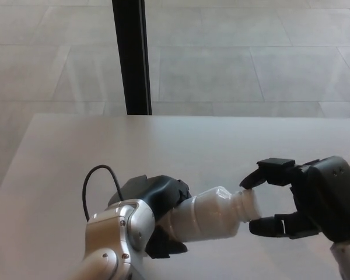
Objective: The robot uses its left hand to to lift the bottle kept on the middle of the desk and tilts it towards its right hand. It then uses its right hand to rotate its cap to open it and places the bottle and cap back on the desk
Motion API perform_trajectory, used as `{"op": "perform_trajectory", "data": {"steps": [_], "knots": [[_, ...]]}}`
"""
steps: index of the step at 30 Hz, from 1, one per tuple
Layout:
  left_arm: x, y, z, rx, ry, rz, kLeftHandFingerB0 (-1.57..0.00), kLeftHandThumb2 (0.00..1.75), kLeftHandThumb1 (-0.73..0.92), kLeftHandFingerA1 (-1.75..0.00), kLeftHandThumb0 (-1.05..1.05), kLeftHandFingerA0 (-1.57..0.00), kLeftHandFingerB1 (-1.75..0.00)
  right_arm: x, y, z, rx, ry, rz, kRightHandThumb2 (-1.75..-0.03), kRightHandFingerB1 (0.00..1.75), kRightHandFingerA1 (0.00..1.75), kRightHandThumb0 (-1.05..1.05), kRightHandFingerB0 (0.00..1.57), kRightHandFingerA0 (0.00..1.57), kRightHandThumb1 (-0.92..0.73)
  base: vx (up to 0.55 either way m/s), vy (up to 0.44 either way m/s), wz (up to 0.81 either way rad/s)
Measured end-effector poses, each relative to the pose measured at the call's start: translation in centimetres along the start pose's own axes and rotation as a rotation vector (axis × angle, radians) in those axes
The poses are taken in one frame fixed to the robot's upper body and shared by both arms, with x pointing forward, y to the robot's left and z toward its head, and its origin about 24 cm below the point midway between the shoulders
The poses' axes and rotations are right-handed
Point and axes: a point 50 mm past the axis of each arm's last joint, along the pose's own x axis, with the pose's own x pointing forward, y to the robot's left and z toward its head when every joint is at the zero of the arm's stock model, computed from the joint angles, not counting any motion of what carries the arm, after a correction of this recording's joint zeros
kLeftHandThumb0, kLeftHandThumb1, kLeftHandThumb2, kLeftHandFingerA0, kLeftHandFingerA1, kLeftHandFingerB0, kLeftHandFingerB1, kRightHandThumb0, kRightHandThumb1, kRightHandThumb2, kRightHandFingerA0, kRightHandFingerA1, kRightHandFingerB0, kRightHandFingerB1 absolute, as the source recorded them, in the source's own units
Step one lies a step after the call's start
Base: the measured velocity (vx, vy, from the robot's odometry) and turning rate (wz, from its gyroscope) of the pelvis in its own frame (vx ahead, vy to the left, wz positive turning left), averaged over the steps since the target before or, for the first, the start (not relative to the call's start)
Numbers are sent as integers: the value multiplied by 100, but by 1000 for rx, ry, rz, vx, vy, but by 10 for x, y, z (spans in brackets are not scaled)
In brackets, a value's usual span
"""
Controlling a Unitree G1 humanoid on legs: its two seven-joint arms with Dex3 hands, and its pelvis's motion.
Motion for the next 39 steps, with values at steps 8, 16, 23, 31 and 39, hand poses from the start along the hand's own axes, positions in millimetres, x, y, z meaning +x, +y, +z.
{"op": "perform_trajectory", "data": {"steps": [8, 16, 23, 31, 39], "knots": [[1, -2, -8, 5, 32, -15, -65, 86, 67, -112, -21, -73, -62, 5, -6, -2, -24, -76, -68, -61, 93, 141, -94, 96, 121, -68, 0, 0, 0], [1, -3, -8, 4, 32, -17, -71, 94, 65, -103, -22, -76, -70, 4, 0, 0, -29, -154, -91, -102, 98, 139, -75, 100, 141, -45, 0, 0, 0], [2, -5, -7, -1, 31, -24, -67, 94, 64, -107, -21, -77, -68, 4, -5, -5, -71, -237, -110, -61, 92, 141, -92, 90, 115, -69, 0, 0, 0], [1, -17, -13, -21, 51, -58, -72, 96, 64, -128, -22, -84, -77, -13, -13, -20, -66, -190, -116, -59, 81, 122, -96, 92, 140, -63, 0, 0, 0], [-1, -20, -14, -65, 41, -63, -71, 103, 49, -157, -17, -103, -106, -18, -25, -31, -43, -89, -143, -62, 123, 100, -105, 26, 119, -54, 0, 0, 0]]}}
